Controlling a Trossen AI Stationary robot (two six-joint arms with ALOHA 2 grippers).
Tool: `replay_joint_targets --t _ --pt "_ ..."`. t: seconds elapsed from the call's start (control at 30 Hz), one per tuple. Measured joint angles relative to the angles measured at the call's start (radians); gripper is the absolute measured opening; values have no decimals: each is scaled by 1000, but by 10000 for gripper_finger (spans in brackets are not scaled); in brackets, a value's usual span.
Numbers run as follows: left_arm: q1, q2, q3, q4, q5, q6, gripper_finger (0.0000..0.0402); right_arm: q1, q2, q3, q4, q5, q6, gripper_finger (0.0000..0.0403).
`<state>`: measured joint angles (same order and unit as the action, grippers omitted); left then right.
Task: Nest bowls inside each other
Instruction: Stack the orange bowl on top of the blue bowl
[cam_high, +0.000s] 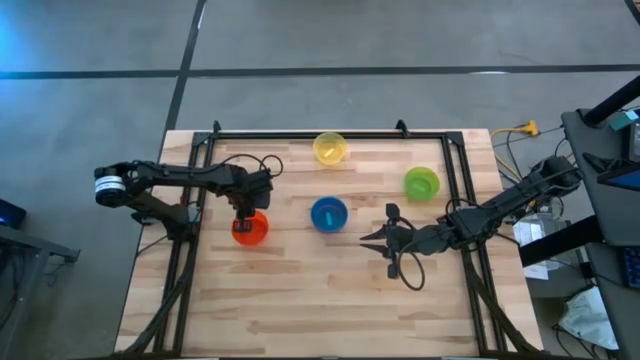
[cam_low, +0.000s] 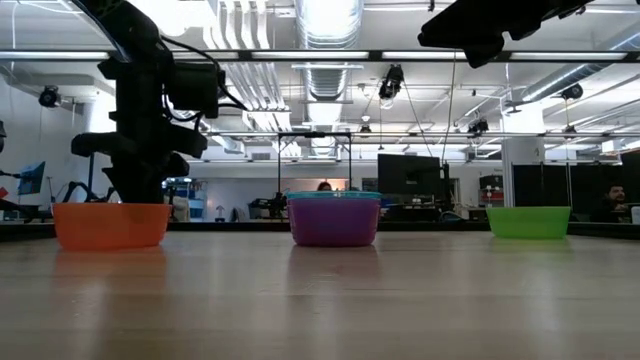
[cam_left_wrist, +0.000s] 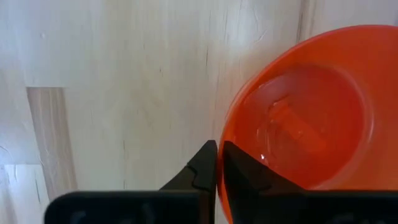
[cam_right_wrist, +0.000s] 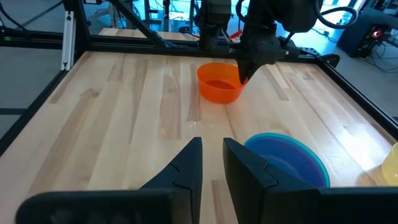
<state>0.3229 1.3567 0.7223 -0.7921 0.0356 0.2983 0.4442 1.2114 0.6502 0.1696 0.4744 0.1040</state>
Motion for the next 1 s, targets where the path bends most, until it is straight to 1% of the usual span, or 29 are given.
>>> replay_joint_targets --t 0.27,0.4,0.57,0.7,0.83,0.93,1.0 --pt "0 0 8 -2 -2 -4 7 0 0 0 0 0 0 59" --pt "0 0 41 -8 -7 -27 7 0 0 0 0 0 0 59" --pt "0 0 146 -108 -8 -32 7 0 0 0 0 0 0 59" --pt "0 0 274 -217 -18 -33 7 0 0 0 0 0 0 59" --pt "-2 0 398 -271 -18 -54 7 0 0 0 1 0 0 59" --pt "-3 0 451 -293 -18 -56 4 0 0 0 1 0 1 59" --pt "-3 0 462 -301 -18 -56 1 0 0 0 0 0 11 59"
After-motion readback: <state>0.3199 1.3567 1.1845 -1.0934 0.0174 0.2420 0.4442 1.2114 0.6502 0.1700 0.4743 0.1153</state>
